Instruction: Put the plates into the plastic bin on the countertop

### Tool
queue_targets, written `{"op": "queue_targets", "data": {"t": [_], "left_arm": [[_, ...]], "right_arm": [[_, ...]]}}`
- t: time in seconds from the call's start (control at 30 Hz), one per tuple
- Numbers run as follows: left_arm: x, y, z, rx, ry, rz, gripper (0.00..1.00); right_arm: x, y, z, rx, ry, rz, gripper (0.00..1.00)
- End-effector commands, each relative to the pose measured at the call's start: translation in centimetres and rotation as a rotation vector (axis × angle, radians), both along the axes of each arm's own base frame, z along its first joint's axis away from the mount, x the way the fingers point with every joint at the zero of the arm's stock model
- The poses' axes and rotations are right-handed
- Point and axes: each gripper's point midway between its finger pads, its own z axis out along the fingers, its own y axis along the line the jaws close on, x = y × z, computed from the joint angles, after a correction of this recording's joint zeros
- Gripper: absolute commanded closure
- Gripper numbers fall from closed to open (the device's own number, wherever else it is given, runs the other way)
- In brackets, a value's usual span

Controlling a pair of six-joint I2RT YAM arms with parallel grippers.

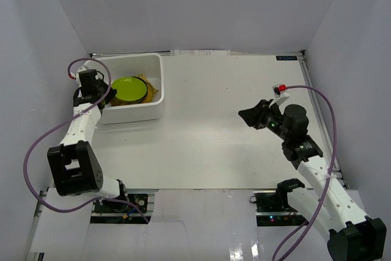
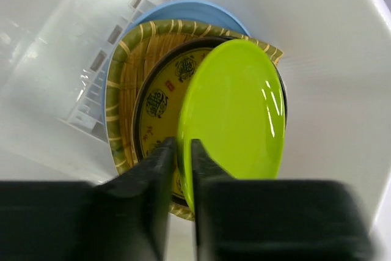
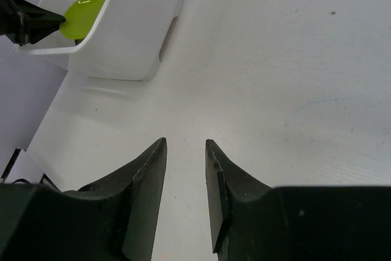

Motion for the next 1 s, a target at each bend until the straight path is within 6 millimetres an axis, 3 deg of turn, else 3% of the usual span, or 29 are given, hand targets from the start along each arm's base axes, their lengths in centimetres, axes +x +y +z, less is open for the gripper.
{"op": "queue_targets", "data": {"t": [0.0,0.1,0.17,0.23,0.3,0.33,0.37,0.43,0.5,0.63,0.7,0.77,0.83,0.97], "left_arm": [[1.5,1.0,3.3,0.045,-0.081,0.016,0.67],[1.9,0.9,5.3,0.052,-0.118,0.002,0.57],[2.0,0.4,7.4,0.038,-0.183,-0.011,0.55],[1.3,-0.1,10.7,0.036,-0.279,-0.018,0.51],[0.2,-2.1,14.3,-0.014,-0.402,-0.096,0.43],[-0.3,-2.8,15.2,-0.027,-0.436,-0.122,0.30],[-0.8,-3.5,16.6,-0.034,-0.492,-0.151,0.02],[-2.6,-5.1,18.3,-0.056,-0.552,-0.222,0.02],[-3.8,-7.3,19.1,-0.067,-0.572,-0.325,0.02],[-6.6,-13.2,20.5,-0.074,-0.623,-0.547,0.02],[-9.4,-18.5,20.0,-0.092,-0.659,-0.779,0.02],[-12.3,-21.6,21.4,-0.097,-0.747,-0.949,0.02],[-15.0,-24.1,20.4,-0.122,-0.756,-1.106,0.02],[-17.8,-24.8,19.1,-0.108,-0.727,-1.166,0.02]], "right_arm": [[1.1,0.3,2.2,0.020,-0.067,-0.012,0.62],[1.7,0.4,3.5,0.015,-0.087,-0.019,0.59],[1.9,0.5,4.6,0.017,-0.103,-0.014,0.48],[1.9,0.6,5.3,0.008,-0.114,-0.005,0.36],[2.3,0.3,7.0,-0.047,-0.166,-0.008,0.28],[2.2,-0.2,5.9,-0.102,-0.109,-0.017,0.20],[2.5,-0.8,7.8,-0.141,-0.157,-0.033,0.17],[2.6,-2.5,8.2,-0.192,-0.147,-0.119,0.01],[2.6,-3.7,9.1,-0.190,-0.176,-0.186,0.10],[1.1,-5.0,12.3,-0.133,-0.281,-0.250,0.10],[0.9,-6.6,13.5,-0.144,-0.302,-0.334,0.10],[0.1,-7.6,14.4,-0.153,-0.315,-0.368,0.10],[-0.9,-8.2,15.8,-0.158,-0.375,-0.378,0.10],[-2.1,-9.4,16.5,-0.166,-0.451,-0.418,0.10]]}}
